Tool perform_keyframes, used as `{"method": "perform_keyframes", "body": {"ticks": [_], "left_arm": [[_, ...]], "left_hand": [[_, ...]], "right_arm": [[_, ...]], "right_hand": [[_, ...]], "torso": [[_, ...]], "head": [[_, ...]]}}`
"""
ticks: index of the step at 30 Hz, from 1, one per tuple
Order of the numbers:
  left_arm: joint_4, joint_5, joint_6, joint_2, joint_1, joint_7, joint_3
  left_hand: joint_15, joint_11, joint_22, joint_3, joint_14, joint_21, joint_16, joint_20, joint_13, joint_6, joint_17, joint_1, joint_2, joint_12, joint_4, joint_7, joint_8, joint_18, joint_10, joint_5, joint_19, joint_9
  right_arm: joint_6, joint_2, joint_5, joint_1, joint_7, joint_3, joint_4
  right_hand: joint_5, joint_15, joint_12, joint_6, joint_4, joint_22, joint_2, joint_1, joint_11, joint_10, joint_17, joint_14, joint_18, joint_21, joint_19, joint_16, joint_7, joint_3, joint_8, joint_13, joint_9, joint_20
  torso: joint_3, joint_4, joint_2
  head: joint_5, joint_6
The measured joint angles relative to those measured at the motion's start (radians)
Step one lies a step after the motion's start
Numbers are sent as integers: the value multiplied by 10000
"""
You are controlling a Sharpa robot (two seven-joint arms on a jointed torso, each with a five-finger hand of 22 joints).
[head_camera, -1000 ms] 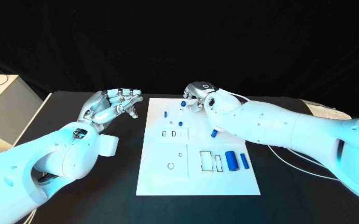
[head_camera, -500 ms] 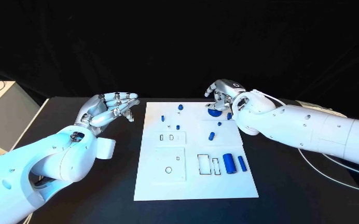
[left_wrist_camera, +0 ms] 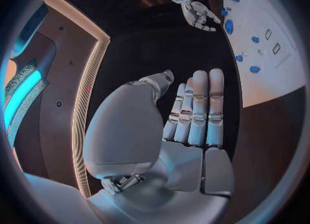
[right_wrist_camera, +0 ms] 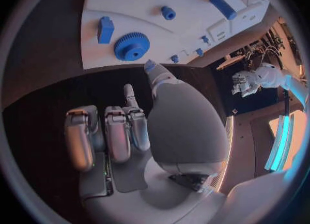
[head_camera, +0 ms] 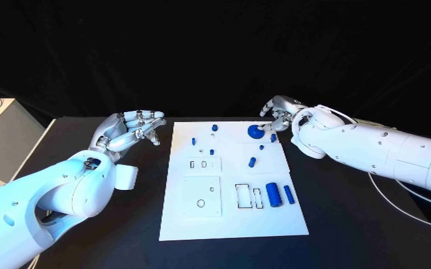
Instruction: Assemble the parts on the task board
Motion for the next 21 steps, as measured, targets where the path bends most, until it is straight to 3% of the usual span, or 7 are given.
{"method": "perform_keyframes", "body": {"ticks": [7, 21], "left_arm": [[-19, -1, 19, 22, -1, -1, -1], [-44, -1, 35, 45, -1, -6, -1]], "left_hand": [[1, 0, -1, 0, 0, 0, 0, 0, -1, 35, 0, 0, 0, 0, 0, -35, 0, 0, 0, 0, 0, 0], [1, 1, 16, 0, 1, 0, 0, 1, -2, 35, 7, 0, 0, 0, 0, -35, 0, 0, -1, 0, 1, 8]], "right_arm": [[407, 217, 12, -8, -186, 0, -189], [846, 523, -50, -101, -444, -14, -573]], "right_hand": [[0, 1, 0, -2, 42, -1, 39, 38, 1, 2, 0, 1, 2, 0, -1, 0, 2, -42, 0, -1, 12, 71], [167, 1, -1, -2, 186, -3, 97, 204, 2, 3, -2, 2, 3, -1, -1, 0, 2, -95, 83, -3, 36, 70]], "torso": [[-19, 33, -5], [-44, 17, -12]], "head": [[-15, -95], [8, -224]]}}
